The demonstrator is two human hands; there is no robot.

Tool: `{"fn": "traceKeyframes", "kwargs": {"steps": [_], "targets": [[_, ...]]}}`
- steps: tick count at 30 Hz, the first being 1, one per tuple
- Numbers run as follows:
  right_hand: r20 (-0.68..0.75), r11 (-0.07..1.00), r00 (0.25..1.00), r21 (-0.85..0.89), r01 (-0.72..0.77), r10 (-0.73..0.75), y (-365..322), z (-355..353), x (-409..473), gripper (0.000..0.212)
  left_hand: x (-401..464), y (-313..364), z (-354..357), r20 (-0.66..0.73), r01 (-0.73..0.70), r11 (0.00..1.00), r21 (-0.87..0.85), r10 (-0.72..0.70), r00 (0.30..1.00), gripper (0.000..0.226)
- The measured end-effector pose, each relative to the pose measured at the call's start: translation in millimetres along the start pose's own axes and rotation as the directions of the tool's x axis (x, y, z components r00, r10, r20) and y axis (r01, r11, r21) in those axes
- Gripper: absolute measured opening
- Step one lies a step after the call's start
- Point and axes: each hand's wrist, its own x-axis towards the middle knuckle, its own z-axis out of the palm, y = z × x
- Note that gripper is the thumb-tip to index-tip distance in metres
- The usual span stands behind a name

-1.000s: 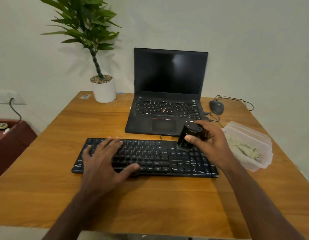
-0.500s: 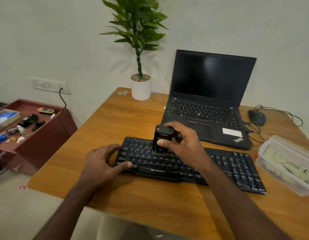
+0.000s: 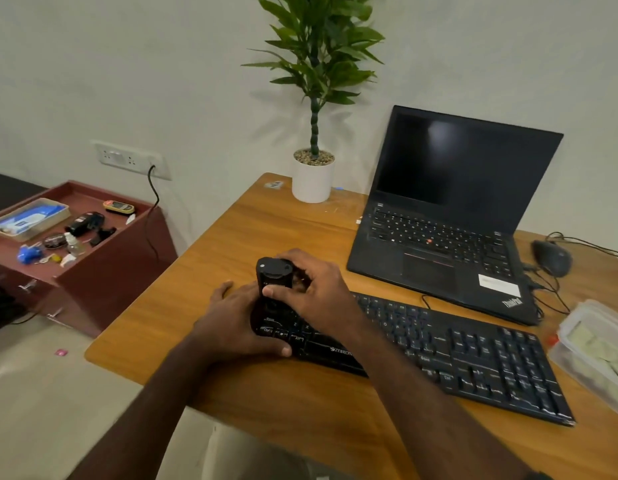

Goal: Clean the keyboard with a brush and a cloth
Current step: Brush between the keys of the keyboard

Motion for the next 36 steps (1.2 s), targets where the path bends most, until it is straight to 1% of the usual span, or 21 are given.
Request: {"fn": "traceKeyframes", "kwargs": {"steps": [3, 5, 8, 10, 11, 14, 16, 19, 21, 25, 27, 30, 32, 36], "targets": [[0.026, 0.999, 0.999, -0.011, -0.031, 0.031, 6.2, -5.0, -2.0, 0.034, 0.0, -3.4, 2.3, -0.012, 0.006, 1.0, 0.015, -0.006, 1.0, 0.117], [0.058, 0.998, 0.997, -0.056, -0.04, 0.043, 8.7, -17.1, -1.2, 0.032, 0.2, -4.0, 3.1, -0.01, 0.004, 1.0, 0.029, -0.003, 1.0, 0.121], [0.135, 0.984, 0.984, -0.149, -0.094, 0.115, 10.9, -38.1, 1.4, 0.028, -0.5, -2.2, 2.0, -0.001, 0.019, 0.999, 0.03, -0.019, 1.0, 0.127], [0.151, 0.982, 0.981, -0.161, -0.097, 0.122, 10.3, -45.9, 3.1, 0.026, 0.0, -2.8, 2.4, 0.006, 0.026, 0.999, 0.04, -0.026, 1.0, 0.125], [0.132, 0.985, 0.985, -0.148, -0.09, 0.11, 9.3, -46.5, 3.9, 0.026, 0.5, -3.7, 3.0, 0.011, 0.03, 0.999, 0.044, -0.031, 0.999, 0.123], [0.001, 0.998, 0.999, -0.048, -0.034, 0.034, 6.0, -35.9, 7.4, 0.028, 2.4, -5.6, 4.5, 0.007, 0.041, 0.998, 0.04, -0.041, 0.999, 0.122], [-0.021, 1.0, 1.0, -0.008, -0.005, 0.005, 7.0, -22.3, 9.7, 0.028, 2.6, -6.0, 5.7, -0.001, 0.043, 0.997, 0.057, -0.043, 0.999, 0.122], [0.021, 1.0, 1.0, 0.018, -0.014, 0.014, 10.1, -5.7, 10.0, 0.03, 3.2, -6.7, 7.0, -0.018, 0.04, 0.998, 0.05, -0.039, 0.999, 0.116], [0.053, 0.999, 0.998, 0.032, -0.033, 0.032, 11.8, -7.4, 8.5, 0.03, 3.6, -6.3, 6.9, -0.018, 0.045, 0.998, 0.045, -0.045, 0.999, 0.115], [0.148, 0.995, 0.986, -0.068, -0.069, 0.078, 13.9, -35.6, -0.5, 0.029, 1.5, -4.7, 5.2, -0.006, 0.07, 0.996, 0.048, -0.07, 0.998, 0.119], [0.169, 0.988, 0.977, -0.107, -0.112, 0.13, 14.8, -52.9, -7.9, 0.029, 1.3, -3.6, 4.5, -0.003, 0.07, 0.996, 0.05, -0.07, 0.998, 0.121], [0.191, 0.985, 0.971, -0.122, -0.125, 0.147, 15.0, -73.8, -13.9, 0.026, 1.6, -3.3, 4.4, 0.003, 0.068, 0.996, 0.052, -0.068, 0.998, 0.121], [0.174, 0.988, 0.974, -0.084, -0.13, 0.143, 13.9, -78.8, -13.9, 0.026, 0.8, -3.3, 4.1, 0.006, 0.071, 0.996, 0.056, -0.071, 0.997, 0.121], [0.016, 0.996, 0.996, 0.015, -0.092, 0.091, 11.3, -60.4, -12.3, 0.028, 0.4, -2.4, 3.5, 0.016, 0.068, 0.997, 0.042, -0.069, 0.997, 0.123]]}}
